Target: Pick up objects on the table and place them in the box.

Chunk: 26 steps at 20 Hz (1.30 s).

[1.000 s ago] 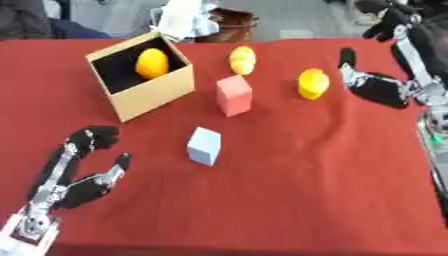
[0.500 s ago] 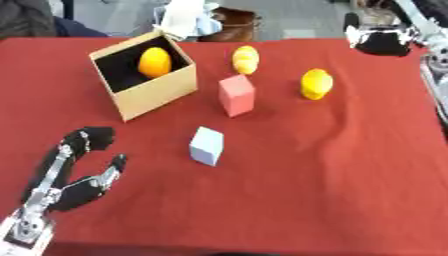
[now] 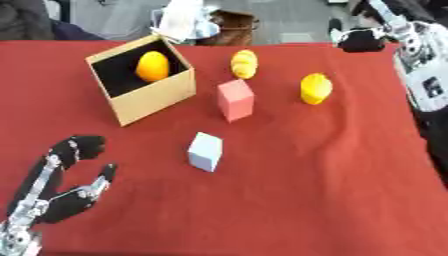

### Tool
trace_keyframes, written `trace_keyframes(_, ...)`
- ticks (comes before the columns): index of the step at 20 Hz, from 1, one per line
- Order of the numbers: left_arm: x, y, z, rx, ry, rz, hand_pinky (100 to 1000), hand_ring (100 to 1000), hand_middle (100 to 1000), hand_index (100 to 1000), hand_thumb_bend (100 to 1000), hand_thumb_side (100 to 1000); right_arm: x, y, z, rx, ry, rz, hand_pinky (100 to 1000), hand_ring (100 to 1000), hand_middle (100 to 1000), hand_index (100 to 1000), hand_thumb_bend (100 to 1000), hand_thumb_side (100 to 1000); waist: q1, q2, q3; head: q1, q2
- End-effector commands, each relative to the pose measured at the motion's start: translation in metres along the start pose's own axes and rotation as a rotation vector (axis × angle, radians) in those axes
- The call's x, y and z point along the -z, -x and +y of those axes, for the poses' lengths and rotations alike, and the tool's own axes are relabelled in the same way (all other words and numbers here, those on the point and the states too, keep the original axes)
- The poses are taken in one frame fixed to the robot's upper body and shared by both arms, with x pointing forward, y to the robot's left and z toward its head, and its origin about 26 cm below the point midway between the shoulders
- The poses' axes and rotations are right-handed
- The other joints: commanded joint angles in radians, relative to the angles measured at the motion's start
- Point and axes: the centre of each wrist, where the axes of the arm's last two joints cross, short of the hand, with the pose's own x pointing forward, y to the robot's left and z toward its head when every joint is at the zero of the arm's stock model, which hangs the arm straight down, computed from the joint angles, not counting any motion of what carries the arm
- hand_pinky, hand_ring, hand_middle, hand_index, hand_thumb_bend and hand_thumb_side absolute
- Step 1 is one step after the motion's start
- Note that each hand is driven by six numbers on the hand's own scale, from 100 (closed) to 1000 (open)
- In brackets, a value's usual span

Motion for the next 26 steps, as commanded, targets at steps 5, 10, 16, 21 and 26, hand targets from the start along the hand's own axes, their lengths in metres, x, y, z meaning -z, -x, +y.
trace_keyframes(5,0.003,-0.007,0.004,0.006,0.013,-0.033,768,741,714,804,331,343,0.026,-0.003,0.017,-0.019,-0.081,0.167,738,731,828,915,100,289,-0.007,-0.006,0.008,-0.018,-0.008)
trace_keyframes(10,0.004,-0.007,0.003,0.002,0.018,-0.036,768,741,714,805,330,343,0.033,0.009,0.042,-0.034,-0.113,0.198,737,732,827,915,100,302,-0.004,-0.006,0.013,-0.024,-0.007)
trace_keyframes(16,0.004,-0.008,0.002,-0.001,0.022,-0.039,768,741,714,806,328,344,0.036,0.023,0.070,-0.025,-0.134,0.210,738,733,827,917,100,327,-0.002,-0.006,0.017,-0.032,-0.007)
trace_keyframes(21,0.005,-0.008,0.001,-0.003,0.027,-0.042,769,741,714,807,329,344,0.034,0.035,0.090,-0.017,-0.147,0.225,739,735,824,915,100,348,-0.001,-0.007,0.021,-0.049,-0.013)
trace_keyframes(26,0.006,-0.009,0.001,-0.004,0.029,-0.045,769,741,714,809,328,343,0.032,0.041,0.100,0.003,-0.161,0.250,739,738,823,917,100,378,0.000,-0.008,0.025,-0.075,-0.017)
